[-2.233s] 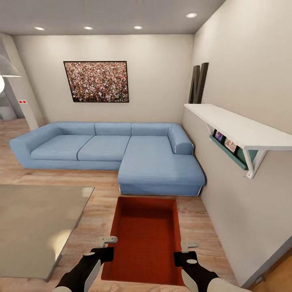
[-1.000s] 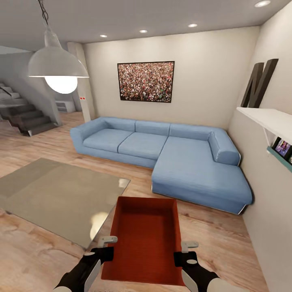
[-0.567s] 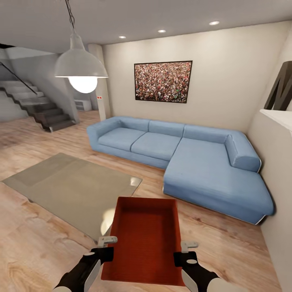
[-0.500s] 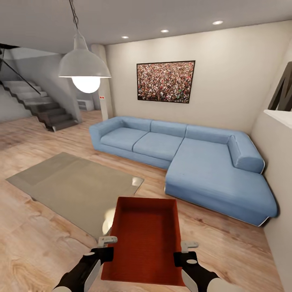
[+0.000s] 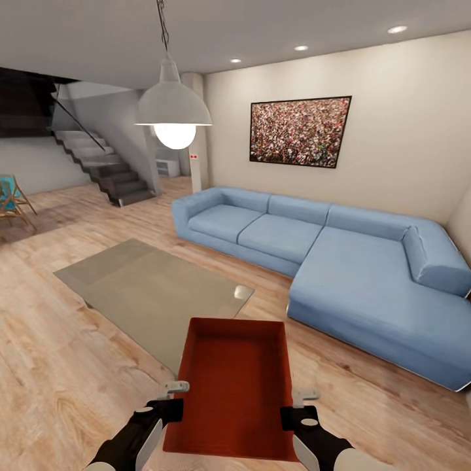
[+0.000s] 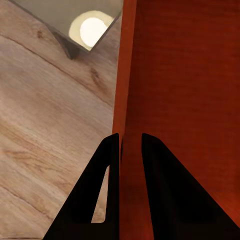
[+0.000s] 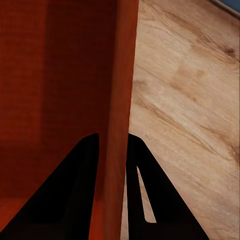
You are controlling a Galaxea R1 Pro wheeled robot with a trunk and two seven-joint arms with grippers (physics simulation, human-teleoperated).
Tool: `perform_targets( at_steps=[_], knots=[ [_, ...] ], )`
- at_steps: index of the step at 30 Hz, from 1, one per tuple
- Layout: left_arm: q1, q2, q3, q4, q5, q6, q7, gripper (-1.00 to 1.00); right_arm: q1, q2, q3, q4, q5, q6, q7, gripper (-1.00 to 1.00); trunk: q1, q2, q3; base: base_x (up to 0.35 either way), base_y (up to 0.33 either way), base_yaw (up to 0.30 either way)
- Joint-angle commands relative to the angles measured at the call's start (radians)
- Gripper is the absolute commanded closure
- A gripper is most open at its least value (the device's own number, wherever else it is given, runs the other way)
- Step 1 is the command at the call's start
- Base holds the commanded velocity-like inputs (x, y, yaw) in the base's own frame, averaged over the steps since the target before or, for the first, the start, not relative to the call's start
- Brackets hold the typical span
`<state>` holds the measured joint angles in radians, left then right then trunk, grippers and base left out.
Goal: Move the two storage containers from the living room to the garage. In the garage, place one container on the floor and stack the other container on top of it (either order is fine).
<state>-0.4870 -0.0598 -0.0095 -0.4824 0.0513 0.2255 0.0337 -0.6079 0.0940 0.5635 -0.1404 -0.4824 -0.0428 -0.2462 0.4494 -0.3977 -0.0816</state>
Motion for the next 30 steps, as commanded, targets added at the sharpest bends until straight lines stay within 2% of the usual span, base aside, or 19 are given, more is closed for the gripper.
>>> perform_targets(
  at_steps=[1,30],
  knots=[
    [-0.001,0.0,-0.009,-0.004,-0.007,-0.013,0.011,1.0,-0.001,0.0,0.018,0.028,-0.026,-0.003,-0.005,1.0,0.001,-0.002,-0.002,0.0,0.0,0.268],
    [-0.001,0.0,-0.009,-0.001,-0.007,-0.015,0.011,1.0,-0.001,0.0,0.018,0.028,-0.025,-0.003,-0.005,1.0,0.001,-0.002,-0.002,0.0,0.0,0.268]
  ],
)
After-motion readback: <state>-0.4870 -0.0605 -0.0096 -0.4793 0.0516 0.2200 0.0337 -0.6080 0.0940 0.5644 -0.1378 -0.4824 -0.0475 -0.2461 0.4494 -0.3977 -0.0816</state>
